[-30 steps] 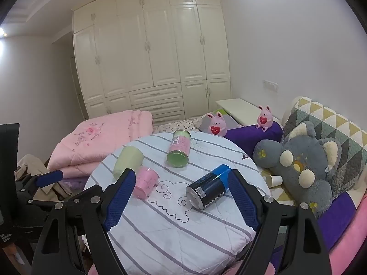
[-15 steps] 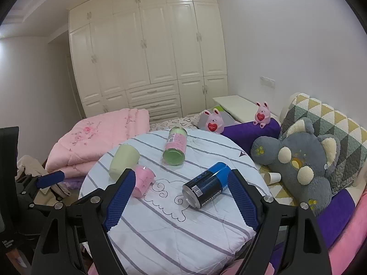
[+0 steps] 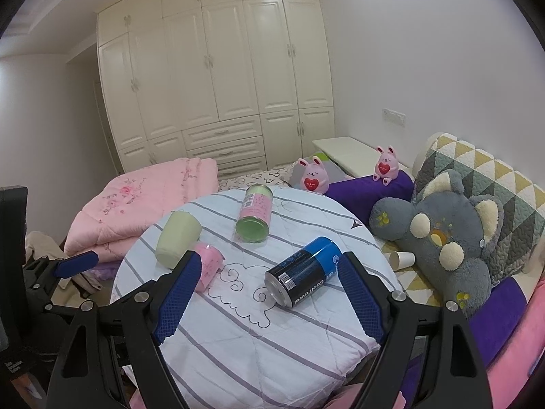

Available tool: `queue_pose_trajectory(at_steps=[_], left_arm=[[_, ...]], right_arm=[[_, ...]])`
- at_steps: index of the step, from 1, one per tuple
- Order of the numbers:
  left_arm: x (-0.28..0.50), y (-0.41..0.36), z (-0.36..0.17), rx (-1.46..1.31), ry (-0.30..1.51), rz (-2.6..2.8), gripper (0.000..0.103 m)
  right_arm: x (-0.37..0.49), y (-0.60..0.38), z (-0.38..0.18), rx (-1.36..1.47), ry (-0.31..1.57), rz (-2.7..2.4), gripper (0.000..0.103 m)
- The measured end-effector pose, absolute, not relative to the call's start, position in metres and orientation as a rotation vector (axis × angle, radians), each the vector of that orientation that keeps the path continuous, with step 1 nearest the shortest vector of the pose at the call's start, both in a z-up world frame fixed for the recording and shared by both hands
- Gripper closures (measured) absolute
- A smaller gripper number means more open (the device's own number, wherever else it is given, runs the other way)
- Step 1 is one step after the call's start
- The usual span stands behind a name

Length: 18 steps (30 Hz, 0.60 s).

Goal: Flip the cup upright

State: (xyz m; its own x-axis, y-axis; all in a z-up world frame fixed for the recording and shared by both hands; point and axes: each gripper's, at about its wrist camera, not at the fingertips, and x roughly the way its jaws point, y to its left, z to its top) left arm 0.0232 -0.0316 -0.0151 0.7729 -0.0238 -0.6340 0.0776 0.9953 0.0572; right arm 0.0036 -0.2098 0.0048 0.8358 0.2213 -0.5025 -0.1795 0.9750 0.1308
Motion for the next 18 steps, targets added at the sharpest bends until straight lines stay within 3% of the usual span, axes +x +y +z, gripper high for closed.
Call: queue_pose_trajectory(at_steps=[18], left_arm=[[0.0273,-0.036,-0.0186,0.081,0.69,-0.065,0.0]], right_arm=[[0.0082,-0.2122,0.0032,0.085,0.547,0.212,0.019]])
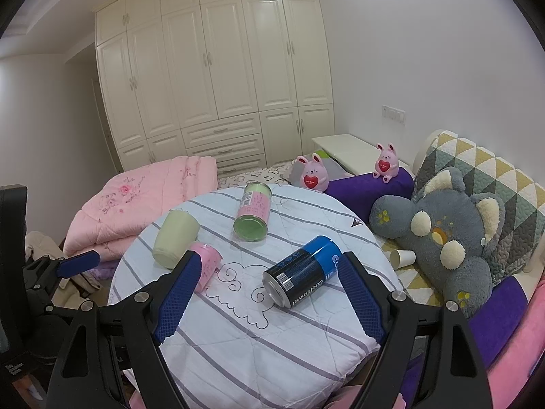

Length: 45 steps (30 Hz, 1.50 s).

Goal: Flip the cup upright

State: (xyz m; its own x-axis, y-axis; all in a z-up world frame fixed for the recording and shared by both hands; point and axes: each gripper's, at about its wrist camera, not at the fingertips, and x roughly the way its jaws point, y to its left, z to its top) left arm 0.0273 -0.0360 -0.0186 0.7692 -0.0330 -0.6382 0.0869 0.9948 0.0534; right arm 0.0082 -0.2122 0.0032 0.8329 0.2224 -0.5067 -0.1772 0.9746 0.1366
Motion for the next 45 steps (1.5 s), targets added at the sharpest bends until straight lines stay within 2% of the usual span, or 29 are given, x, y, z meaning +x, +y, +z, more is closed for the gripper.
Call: queue_pose_trajectory(at_steps=[45], left_arm=[[0.032,-0.022,-0.025,0.05,0.732,-0.05,0.0]], right_arm=[[0.013,-0.208,-0.008,0.074,0.583,0.211,0.019]])
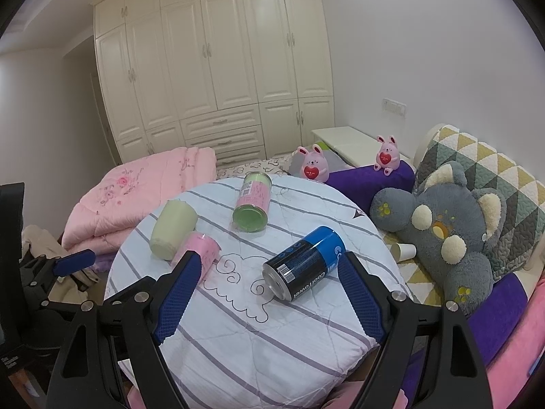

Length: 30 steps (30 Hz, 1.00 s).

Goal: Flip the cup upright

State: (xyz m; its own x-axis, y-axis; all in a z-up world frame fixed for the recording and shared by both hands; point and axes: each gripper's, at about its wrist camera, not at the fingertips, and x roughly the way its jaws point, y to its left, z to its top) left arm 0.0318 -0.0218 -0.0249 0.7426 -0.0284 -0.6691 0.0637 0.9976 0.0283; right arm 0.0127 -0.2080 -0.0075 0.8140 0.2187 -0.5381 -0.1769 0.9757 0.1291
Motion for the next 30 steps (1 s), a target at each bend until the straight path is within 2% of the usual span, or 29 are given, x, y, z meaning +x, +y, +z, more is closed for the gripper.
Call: queue_pose_trajectory(at_steps=[21,30], left_arm=[[0.035,-0.023,-0.03,0.061,0.741,-0.047,0.0],[0.059,-0.061,-0.044,0.149,0.807,-0.113,0.0]], right_arm=[[0.018,-0.207,-0.009,0.076,0.605,0.216,0.019],[0.039,-0.236,-0.027,0.181,0.668,0.175,0.019]])
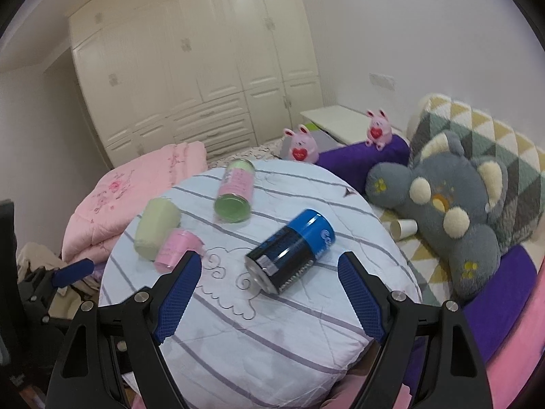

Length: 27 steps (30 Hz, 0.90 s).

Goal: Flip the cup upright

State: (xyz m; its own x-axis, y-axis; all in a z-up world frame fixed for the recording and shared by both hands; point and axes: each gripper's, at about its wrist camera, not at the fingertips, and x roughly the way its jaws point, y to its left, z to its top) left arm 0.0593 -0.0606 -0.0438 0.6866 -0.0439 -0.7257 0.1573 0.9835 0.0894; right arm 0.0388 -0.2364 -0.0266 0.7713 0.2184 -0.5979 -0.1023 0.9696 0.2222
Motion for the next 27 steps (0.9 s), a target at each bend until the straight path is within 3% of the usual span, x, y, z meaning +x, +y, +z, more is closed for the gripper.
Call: queue_pose_trajectory(at_steps=[20,27], left_arm=[[0.156,-0.178,-0.113,0.343,1.05,-0.291,0.0],[0.174,-0.182,-0.13,0.268,1.128,-0.3,0.003]], right_arm=[[0.101,-0.31,-0.075,0.276,0.776,0.169,0.019],[0.111,-0.323,-0.092,0.335,0.804,0.189,0.019]])
